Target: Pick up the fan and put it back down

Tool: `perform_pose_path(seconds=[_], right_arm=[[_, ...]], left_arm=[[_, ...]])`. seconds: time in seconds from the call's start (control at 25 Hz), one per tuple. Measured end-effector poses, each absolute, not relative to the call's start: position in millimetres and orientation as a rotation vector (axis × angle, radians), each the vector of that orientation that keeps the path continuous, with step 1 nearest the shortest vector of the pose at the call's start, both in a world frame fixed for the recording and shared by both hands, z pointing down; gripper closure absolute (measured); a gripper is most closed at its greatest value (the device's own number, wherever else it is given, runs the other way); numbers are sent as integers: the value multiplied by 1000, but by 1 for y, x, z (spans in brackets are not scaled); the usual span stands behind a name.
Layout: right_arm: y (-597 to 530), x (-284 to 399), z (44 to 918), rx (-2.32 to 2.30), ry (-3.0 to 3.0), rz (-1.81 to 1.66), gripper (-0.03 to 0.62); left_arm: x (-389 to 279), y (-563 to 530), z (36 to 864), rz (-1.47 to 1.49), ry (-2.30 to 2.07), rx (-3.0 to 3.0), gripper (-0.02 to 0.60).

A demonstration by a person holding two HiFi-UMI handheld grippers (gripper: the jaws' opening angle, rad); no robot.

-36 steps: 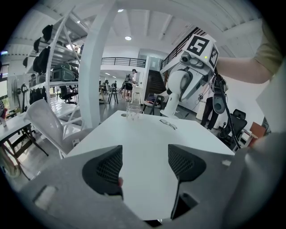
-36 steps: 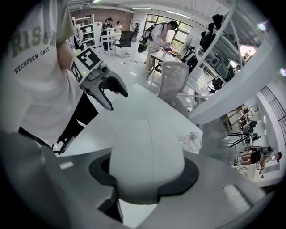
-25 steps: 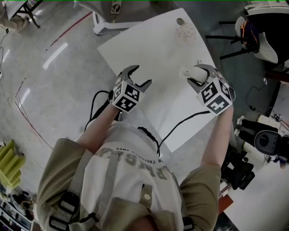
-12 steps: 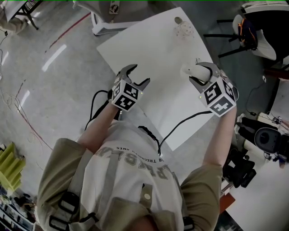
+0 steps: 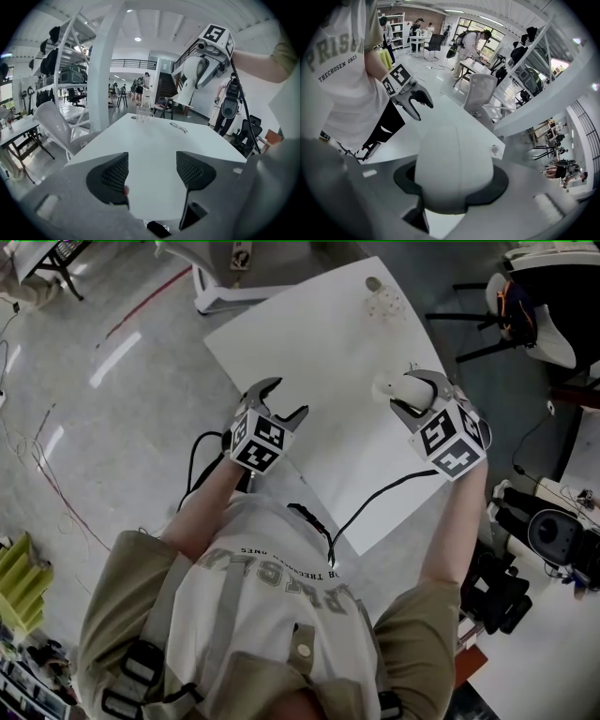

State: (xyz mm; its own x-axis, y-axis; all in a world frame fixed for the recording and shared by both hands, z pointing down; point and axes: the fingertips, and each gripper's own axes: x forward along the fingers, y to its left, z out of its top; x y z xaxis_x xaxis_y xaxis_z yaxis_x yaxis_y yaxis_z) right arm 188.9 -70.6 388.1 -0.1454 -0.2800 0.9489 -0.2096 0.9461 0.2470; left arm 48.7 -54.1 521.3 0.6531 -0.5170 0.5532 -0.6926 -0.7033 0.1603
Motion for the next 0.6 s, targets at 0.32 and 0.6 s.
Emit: perform_pose_path(seconds=[0.32, 0.6], right_arm=[[-76, 189, 410, 356, -1744, -28, 383], [-81, 189, 425, 335, -1736, -9, 383]], left_arm=[[44, -56, 525, 692, -972, 2499, 249], [41, -59, 528, 694, -974, 2489, 249]])
